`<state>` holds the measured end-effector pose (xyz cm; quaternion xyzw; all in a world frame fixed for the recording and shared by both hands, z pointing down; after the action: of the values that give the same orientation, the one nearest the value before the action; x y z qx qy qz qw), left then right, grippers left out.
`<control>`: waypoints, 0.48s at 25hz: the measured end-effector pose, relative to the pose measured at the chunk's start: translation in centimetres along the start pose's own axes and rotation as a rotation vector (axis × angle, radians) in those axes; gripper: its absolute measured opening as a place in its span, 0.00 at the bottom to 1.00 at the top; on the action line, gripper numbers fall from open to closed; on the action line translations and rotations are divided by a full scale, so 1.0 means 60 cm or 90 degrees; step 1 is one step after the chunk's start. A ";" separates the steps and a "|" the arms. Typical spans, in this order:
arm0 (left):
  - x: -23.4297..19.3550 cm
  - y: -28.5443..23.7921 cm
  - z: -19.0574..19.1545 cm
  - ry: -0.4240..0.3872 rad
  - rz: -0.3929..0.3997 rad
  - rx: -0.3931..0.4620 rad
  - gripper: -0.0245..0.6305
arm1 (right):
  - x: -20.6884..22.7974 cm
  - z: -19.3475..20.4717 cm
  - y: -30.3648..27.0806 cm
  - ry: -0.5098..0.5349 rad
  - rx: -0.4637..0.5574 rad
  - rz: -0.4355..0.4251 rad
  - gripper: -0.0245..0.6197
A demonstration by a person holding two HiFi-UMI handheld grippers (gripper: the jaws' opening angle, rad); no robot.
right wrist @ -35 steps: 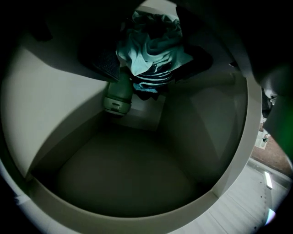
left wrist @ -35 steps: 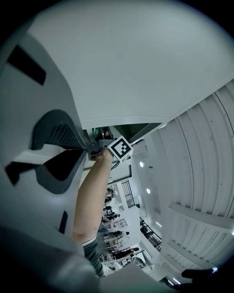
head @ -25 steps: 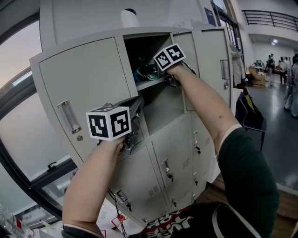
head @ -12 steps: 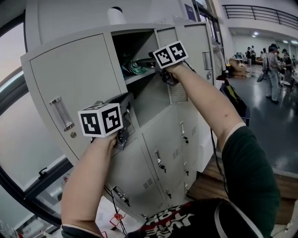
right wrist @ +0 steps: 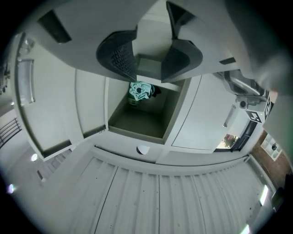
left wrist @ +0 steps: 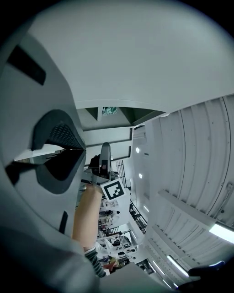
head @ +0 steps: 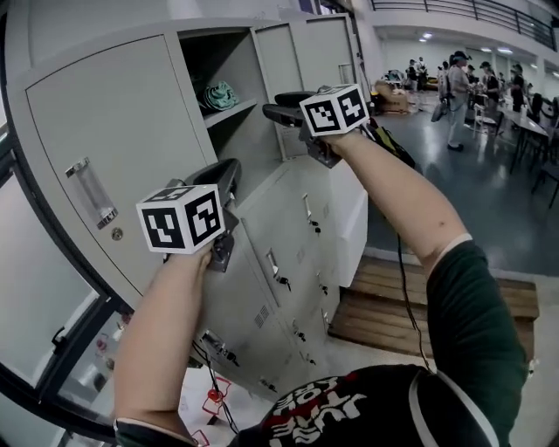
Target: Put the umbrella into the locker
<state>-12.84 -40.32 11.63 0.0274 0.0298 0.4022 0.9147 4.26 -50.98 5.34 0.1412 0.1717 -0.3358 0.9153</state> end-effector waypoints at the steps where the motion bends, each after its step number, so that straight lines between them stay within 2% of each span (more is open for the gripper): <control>1: 0.001 0.003 0.007 0.000 0.004 0.000 0.06 | -0.011 0.007 0.011 0.005 0.002 0.002 0.31; 6: 0.016 0.013 0.066 0.016 0.014 -0.011 0.06 | -0.069 0.057 0.085 0.018 0.013 -0.001 0.16; 12: 0.038 0.005 0.148 0.020 -0.015 -0.009 0.06 | -0.099 0.133 0.163 0.002 0.040 -0.021 0.12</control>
<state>-10.83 -38.67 20.43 0.0141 0.0417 0.3919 0.9190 8.24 -43.42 16.37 0.1672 0.1651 -0.3561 0.9044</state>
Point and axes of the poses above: the fingertips, and each gripper's own axes: y backward along the fingers, x to its right, z out of its underside, the point moved 5 cm from there along y, backward along the fingers, and after that the axes turned 11 degrees about y, right-handed, at the moved point
